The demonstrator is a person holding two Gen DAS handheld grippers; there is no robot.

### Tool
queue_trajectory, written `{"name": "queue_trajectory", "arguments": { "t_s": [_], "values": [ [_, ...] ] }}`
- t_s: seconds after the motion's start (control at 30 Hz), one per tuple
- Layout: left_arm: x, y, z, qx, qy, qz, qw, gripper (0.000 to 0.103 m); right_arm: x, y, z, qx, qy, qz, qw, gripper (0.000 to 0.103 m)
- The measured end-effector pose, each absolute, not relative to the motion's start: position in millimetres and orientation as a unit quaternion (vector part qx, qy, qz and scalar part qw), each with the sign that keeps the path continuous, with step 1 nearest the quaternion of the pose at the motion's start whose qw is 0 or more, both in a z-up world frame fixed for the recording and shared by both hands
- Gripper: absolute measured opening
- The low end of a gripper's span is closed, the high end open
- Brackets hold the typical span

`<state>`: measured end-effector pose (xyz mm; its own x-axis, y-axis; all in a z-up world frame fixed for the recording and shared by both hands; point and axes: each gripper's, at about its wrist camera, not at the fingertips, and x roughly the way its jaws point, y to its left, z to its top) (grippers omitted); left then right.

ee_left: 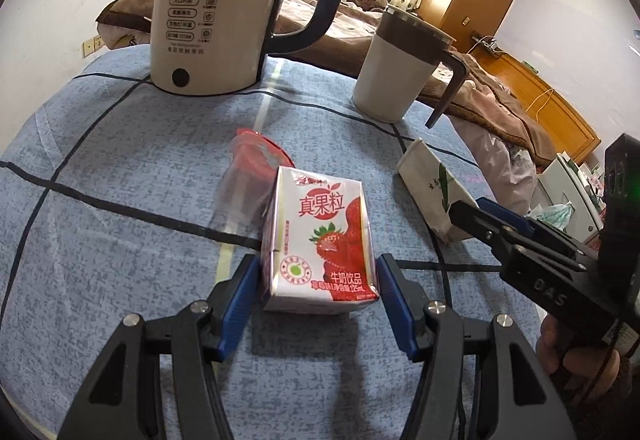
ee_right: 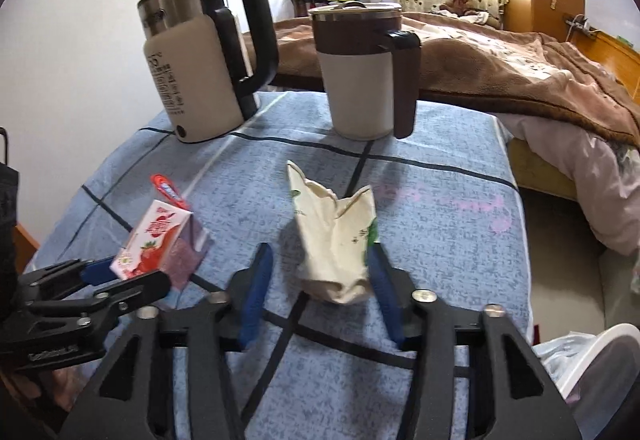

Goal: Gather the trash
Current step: 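Grasp the strawberry carton with the left tool while the right tool grasps the tissue, then carry the carton and tissue over the white bin with both tools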

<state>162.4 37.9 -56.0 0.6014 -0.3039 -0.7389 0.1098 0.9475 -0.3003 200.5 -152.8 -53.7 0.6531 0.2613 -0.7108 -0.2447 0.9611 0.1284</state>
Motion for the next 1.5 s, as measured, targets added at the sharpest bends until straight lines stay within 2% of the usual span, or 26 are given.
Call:
{"name": "queue_trajectory", "arguments": {
  "t_s": [0.03,0.17,0.23,0.7,1.1,1.2,1.23,1.5],
  "values": [
    [162.2,37.5,-56.0,-0.112,0.430,-0.117,0.888,0.062,200.4,-152.9,-54.0,0.008,0.393,0.135,0.910,0.036],
    [160.2,35.2,-55.7,-0.111,0.429,-0.120,0.888,0.062,200.6,-155.2,-54.8,0.013,0.395,0.136,0.908,0.033],
    [159.6,34.6,-54.9,-0.110,0.428,-0.120,0.889,0.062,199.9,-156.6,-54.7,0.022,0.394,0.139,0.908,0.016],
    [142.1,19.1,-44.2,-0.084,0.415,-0.130,0.897,0.062,171.3,-163.4,-42.7,0.043,0.378,0.149,0.913,0.016],
    [159.3,2.8,-62.2,-0.058,0.448,-0.113,0.885,0.065,146.7,-177.9,-39.7,0.059,0.379,0.140,0.913,0.016],
    [156.2,-1.6,-57.2,-0.040,0.431,-0.101,0.896,0.064,145.8,-179.8,-40.1,0.061,0.380,0.139,0.912,0.016],
    [154.4,-3.3,-55.2,-0.032,0.426,-0.100,0.899,0.059,145.5,-180.1,-40.2,0.062,0.380,0.139,0.912,0.016],
    [136.7,-13.9,-43.1,-0.032,0.414,-0.120,0.902,0.058,135.1,-188.2,-37.8,0.073,0.375,0.136,0.914,0.016]
  ]
}}
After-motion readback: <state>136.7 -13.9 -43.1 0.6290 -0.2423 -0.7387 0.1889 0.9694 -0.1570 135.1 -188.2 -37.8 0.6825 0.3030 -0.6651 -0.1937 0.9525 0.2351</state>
